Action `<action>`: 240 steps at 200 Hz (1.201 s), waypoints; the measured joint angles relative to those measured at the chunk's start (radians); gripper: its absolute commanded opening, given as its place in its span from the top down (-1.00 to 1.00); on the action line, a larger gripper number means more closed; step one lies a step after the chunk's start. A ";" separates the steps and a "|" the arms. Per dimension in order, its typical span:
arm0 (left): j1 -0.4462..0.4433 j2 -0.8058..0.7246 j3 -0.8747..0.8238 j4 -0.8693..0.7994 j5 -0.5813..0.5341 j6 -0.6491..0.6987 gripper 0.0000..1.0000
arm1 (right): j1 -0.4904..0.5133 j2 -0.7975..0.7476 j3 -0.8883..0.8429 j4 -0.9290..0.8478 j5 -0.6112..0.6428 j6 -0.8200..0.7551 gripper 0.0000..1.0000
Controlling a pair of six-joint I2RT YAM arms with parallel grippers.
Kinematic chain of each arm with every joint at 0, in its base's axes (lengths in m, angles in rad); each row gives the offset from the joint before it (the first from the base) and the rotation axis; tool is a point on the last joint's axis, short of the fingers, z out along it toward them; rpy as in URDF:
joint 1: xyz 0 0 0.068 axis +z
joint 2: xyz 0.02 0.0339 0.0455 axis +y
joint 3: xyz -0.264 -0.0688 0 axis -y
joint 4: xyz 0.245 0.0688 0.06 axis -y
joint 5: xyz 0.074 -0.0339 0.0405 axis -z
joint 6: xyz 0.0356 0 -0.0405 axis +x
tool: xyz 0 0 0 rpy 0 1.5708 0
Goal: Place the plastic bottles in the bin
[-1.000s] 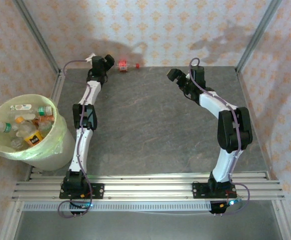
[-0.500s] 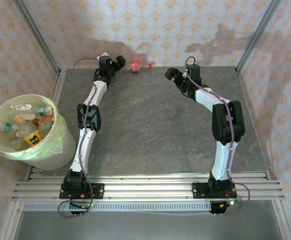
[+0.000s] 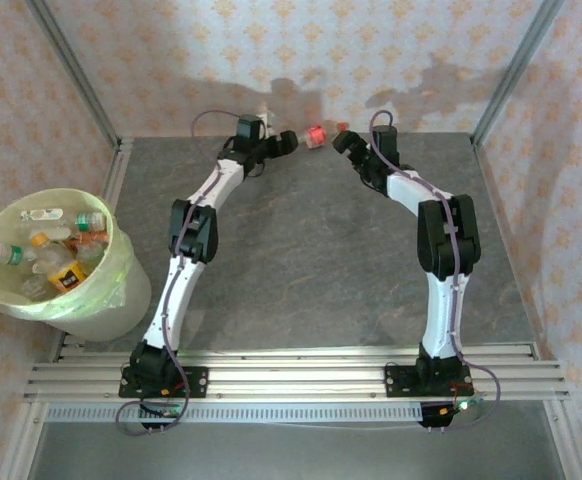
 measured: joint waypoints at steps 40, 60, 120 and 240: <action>-0.080 -0.184 -0.206 -0.040 -0.027 0.103 -0.98 | -0.029 0.000 0.001 -0.031 0.038 0.042 -0.99; -0.117 -0.247 -0.224 -0.064 -0.059 0.155 -0.99 | -0.040 0.001 0.005 -0.055 0.049 0.061 -0.99; -0.157 -0.127 0.142 -0.290 -0.293 0.298 -0.99 | -0.041 0.034 0.051 -0.124 0.056 0.087 -1.00; -0.169 0.078 0.224 -0.373 -0.113 0.359 -0.89 | -0.041 0.055 0.054 -0.190 0.022 0.090 -0.99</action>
